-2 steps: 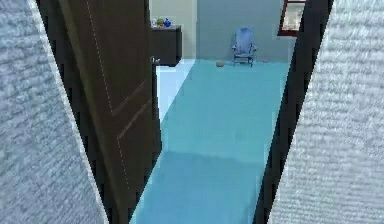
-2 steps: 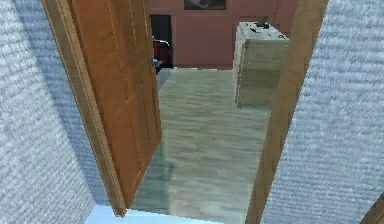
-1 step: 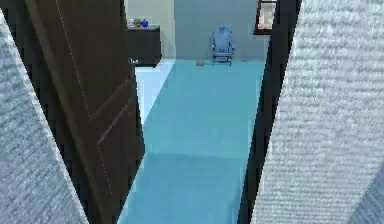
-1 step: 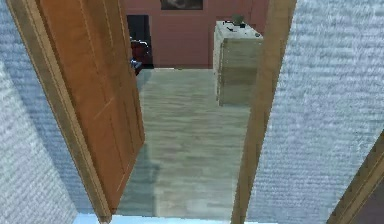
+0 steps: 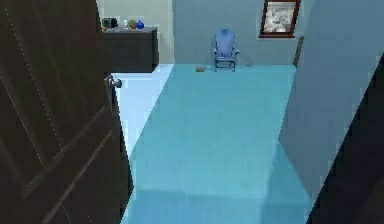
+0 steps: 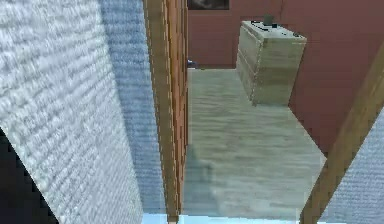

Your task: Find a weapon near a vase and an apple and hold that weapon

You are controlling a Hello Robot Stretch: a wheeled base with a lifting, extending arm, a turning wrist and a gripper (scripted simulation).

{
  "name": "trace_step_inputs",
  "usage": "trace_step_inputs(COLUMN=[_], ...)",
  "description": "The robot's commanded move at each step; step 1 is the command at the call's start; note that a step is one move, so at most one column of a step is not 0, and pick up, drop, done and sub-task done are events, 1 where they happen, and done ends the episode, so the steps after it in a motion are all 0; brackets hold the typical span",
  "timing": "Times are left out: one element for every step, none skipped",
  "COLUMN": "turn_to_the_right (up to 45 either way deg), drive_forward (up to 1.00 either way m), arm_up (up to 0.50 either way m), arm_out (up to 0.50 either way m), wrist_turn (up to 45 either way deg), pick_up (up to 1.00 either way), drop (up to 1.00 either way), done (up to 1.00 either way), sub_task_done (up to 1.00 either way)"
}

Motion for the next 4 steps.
trace_step_inputs(turn_to_the_right=[0.0,-6.0,0.0,-12.0], drive_forward=[1.0,0.0,0.4,0.0], arm_up=[0.0,0.0,0.0,0.0], arm_out=[0.0,0.0,0.0,0.0], wrist_turn=[0.0,0.0,0.0,0.0], pick_up=[0.0,0.0,0.0,0.0], drop=[0.0,0.0,0.0,0.0], done=[0.0,0.0,0.0,0.0], sub_task_done=[0.0,0.0,0.0,0.0])
